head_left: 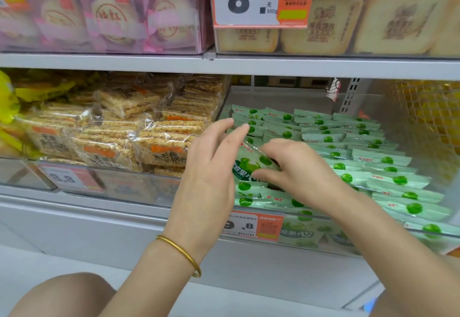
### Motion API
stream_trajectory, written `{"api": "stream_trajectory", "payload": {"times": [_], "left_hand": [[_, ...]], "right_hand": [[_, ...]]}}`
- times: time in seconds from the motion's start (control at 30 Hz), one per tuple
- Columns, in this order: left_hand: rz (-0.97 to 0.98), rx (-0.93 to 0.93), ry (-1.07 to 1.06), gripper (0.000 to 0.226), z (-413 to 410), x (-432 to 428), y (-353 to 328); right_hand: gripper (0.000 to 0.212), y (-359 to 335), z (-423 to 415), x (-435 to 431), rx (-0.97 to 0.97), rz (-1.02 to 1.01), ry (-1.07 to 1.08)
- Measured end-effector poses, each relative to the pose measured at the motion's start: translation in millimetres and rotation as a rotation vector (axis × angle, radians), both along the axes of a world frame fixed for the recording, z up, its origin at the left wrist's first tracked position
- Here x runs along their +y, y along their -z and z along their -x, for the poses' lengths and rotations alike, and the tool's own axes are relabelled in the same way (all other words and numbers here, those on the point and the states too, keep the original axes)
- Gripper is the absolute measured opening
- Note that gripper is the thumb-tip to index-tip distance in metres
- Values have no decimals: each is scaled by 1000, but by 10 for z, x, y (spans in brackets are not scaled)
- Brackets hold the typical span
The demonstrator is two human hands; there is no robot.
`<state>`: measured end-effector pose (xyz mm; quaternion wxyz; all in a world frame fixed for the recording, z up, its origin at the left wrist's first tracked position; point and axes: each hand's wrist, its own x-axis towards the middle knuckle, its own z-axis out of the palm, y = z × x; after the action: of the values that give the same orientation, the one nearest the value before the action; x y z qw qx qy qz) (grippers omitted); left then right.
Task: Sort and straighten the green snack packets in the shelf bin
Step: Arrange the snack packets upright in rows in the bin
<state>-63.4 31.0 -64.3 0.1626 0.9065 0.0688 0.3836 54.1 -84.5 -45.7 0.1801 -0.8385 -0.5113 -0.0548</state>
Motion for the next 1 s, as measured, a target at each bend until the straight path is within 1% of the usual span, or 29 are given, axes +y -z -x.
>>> {"api": "stream_trajectory", "payload": {"times": [0.07,0.17,0.2,0.27,0.3,0.33,0.4,0.5,0.6,0.7,0.8,0.93,1.0], "left_hand": [[-78,28,-17,61,-21,14,23],[-199,54,-99,54,-25,46,16],[-248,63,-132,51,-20,64,8],[-325,72,-174,44,-17,99,-2],[-340,74,-182,41,-18,107,-2],[-348,70,-187,38,-24,114,2],[-349,63,-197,33,-40,118,3],[-375,86,-209,29,-73,149,4],[-440,146,-240,21,-77,200,30],[-466,116,-227,24,-59,173,40],[-492,106,-231,22,-62,132,49],[-489,216,-265,22,-60,119,107],[-489,247,-273,21,-46,99,114]], "right_hand": [[29,-73,-10,13,20,16,-16],[42,-170,-21,75,54,79,-29],[42,-145,-12,98,66,92,-32],[34,-65,15,114,90,56,-17],[25,-38,20,100,111,10,2],[20,-29,21,78,128,-29,24],[31,-35,10,44,94,-35,73],[31,-2,20,85,-14,-47,92],[32,63,55,164,-5,-5,59],[38,31,24,117,10,0,87],[32,34,17,67,1,-54,117],[28,104,77,162,-25,27,99],[28,102,68,144,-43,30,119]]}}
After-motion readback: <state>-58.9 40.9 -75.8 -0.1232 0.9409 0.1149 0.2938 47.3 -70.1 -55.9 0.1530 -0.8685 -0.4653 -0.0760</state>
